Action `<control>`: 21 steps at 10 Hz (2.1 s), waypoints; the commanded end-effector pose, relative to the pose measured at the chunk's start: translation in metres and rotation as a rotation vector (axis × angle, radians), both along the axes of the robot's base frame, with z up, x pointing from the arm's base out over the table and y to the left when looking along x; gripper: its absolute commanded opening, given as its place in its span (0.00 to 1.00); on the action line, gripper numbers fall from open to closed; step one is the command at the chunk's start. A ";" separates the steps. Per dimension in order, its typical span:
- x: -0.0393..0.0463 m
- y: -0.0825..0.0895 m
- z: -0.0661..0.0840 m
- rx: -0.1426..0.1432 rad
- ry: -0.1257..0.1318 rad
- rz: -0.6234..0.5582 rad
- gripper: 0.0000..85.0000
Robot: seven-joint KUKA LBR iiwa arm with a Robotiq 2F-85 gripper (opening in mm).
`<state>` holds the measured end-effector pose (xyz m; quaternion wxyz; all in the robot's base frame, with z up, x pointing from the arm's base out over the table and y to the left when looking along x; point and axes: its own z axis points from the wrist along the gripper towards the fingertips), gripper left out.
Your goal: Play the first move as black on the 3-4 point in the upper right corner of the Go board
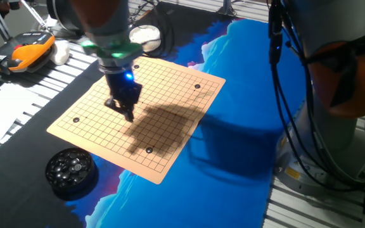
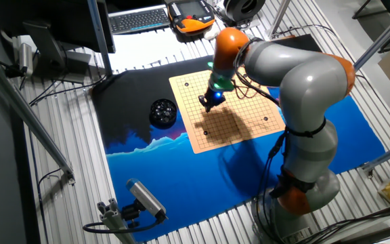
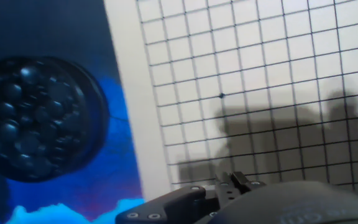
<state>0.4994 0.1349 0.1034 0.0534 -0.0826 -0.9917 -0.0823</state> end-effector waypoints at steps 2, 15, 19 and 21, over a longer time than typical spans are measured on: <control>-0.0052 0.001 -0.001 0.000 -0.004 -0.005 0.00; -0.0216 0.013 -0.006 0.069 0.094 -0.116 0.00; -0.0216 0.013 -0.006 0.060 0.079 -0.135 0.00; -0.0310 0.015 -0.006 0.058 0.083 -0.134 0.00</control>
